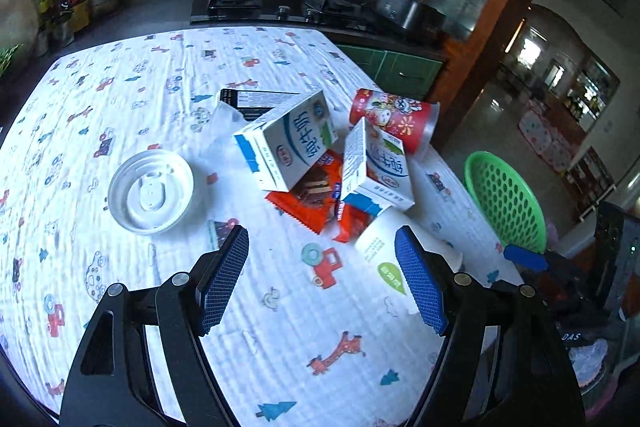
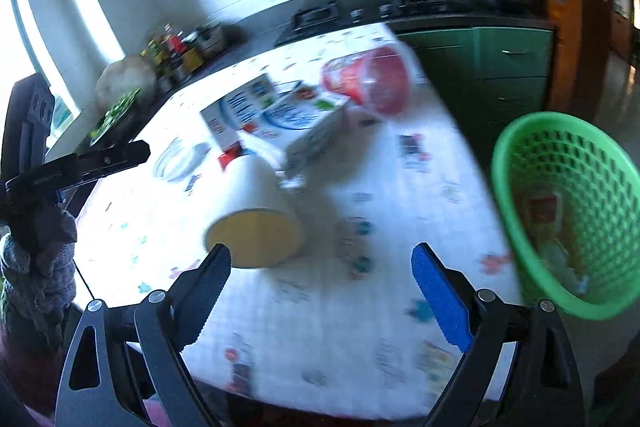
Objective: Collect trash
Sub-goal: 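Grasp the white paper cup with the right gripper while the left grasps a milk carton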
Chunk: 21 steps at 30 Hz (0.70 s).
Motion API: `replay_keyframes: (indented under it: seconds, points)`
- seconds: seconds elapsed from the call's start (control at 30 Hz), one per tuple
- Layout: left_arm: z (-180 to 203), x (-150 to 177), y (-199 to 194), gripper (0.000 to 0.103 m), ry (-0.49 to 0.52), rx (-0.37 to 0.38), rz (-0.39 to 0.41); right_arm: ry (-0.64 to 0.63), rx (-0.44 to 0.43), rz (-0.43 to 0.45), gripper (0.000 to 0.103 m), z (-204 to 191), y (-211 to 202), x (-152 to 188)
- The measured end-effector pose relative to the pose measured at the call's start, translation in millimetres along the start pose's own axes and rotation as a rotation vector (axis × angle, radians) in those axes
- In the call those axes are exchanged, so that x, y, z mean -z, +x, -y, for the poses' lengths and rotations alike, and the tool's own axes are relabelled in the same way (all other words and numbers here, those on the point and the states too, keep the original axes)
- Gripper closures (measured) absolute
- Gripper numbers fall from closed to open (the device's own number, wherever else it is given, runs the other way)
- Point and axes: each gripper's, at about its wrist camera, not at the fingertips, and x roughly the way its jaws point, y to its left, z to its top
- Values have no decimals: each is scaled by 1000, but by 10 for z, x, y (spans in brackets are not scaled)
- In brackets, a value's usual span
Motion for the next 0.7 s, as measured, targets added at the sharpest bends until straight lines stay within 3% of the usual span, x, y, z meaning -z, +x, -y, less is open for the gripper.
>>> replay_keyframes:
  seconds: [0.4,0.7]
  points:
    - [-382,2,-15,28,-34,-35,2,-116,-73,-171,14,-494,683,-454]
    - [-330,-372,287,28,46,-15,-18,-203,-8,-266,20,-600,1052,-450]
